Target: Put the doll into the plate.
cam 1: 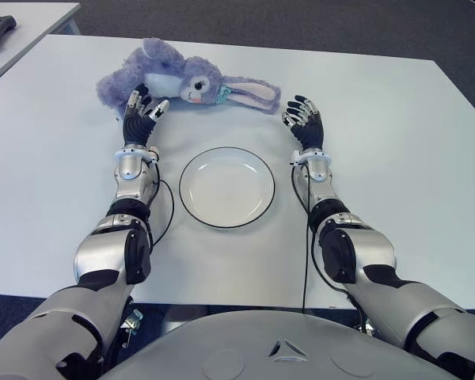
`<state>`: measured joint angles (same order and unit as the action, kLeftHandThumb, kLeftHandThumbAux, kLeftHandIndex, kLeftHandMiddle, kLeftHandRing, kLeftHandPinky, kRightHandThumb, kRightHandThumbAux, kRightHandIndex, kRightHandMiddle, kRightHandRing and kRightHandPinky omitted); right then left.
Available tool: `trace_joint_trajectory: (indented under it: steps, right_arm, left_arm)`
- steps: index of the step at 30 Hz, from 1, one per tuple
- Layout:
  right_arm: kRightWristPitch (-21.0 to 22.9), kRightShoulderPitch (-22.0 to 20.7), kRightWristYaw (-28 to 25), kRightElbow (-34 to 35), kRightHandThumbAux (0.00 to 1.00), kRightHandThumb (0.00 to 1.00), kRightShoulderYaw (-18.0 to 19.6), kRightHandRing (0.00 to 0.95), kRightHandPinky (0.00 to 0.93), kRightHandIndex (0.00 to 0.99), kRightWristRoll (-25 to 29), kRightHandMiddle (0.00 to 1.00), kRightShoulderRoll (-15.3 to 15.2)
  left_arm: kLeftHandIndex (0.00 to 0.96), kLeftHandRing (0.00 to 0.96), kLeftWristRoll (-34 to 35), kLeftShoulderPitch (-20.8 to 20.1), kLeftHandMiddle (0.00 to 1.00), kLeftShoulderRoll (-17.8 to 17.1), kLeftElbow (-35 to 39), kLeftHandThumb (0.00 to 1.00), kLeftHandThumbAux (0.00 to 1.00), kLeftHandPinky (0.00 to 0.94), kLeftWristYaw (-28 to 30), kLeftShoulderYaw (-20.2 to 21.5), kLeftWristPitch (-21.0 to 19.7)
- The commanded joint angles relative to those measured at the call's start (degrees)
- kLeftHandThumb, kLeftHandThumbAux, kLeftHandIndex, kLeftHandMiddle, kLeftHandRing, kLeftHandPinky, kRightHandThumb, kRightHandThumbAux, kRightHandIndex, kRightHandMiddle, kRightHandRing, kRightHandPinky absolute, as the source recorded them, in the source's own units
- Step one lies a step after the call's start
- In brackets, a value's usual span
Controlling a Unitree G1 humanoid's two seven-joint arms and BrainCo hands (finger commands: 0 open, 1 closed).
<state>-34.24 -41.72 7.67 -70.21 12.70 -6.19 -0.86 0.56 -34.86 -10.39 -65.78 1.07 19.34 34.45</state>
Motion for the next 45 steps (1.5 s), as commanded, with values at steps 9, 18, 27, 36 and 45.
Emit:
trace_joint_trajectory:
  steps: [9, 18, 27, 36, 45]
  right_arm:
    - [2.21, 12.88, 0.42, -6.62, 0.846, 0.425, 0.00, 0.243, 0.215, 0.191, 0.67, 0.271, 4.04]
    - [2.56, 12.73, 0.96, -6.68, 0.832, 0.364, -0.38, 0.237, 0.214, 0.193, 0.18, 0.263, 3.83]
    - [2.22, 12.74, 0.69, -6.68, 0.824, 0.364, -0.36, 0.243, 0.223, 0.198, 0.25, 0.270, 3.78]
    - [2.02, 12.86, 0.71, -6.71, 0.821, 0.353, -0.58, 0.243, 0.225, 0.189, -0.03, 0.269, 3.70]
    - [2.70, 12.72, 0.60, -6.79, 0.819, 0.354, -0.44, 0.238, 0.209, 0.190, 0.15, 0.269, 3.82]
  left_arm:
    - [0.022, 0.017, -6.31, 18.55, 0.047, 6.56, -0.07, 0.000, 0.581, 0.010, -15.45, -4.48, 14.77]
    - [0.000, 0.000, -9.08, 20.73, 0.019, 6.86, 4.35, 0.000, 0.548, 0.000, -21.01, -6.43, 20.98]
    - [0.006, 0.003, -8.62, 24.49, 0.030, 8.04, 16.02, 0.000, 0.601, 0.000, -22.20, -6.39, 25.74]
    - [0.024, 0.006, -7.51, 26.39, 0.039, 9.46, 19.85, 0.000, 0.604, 0.000, -21.53, -6.71, 27.10]
    - [0.004, 0.000, -11.14, 28.59, 0.020, 9.33, 27.35, 0.000, 0.575, 0.000, -23.19, -6.08, 25.92]
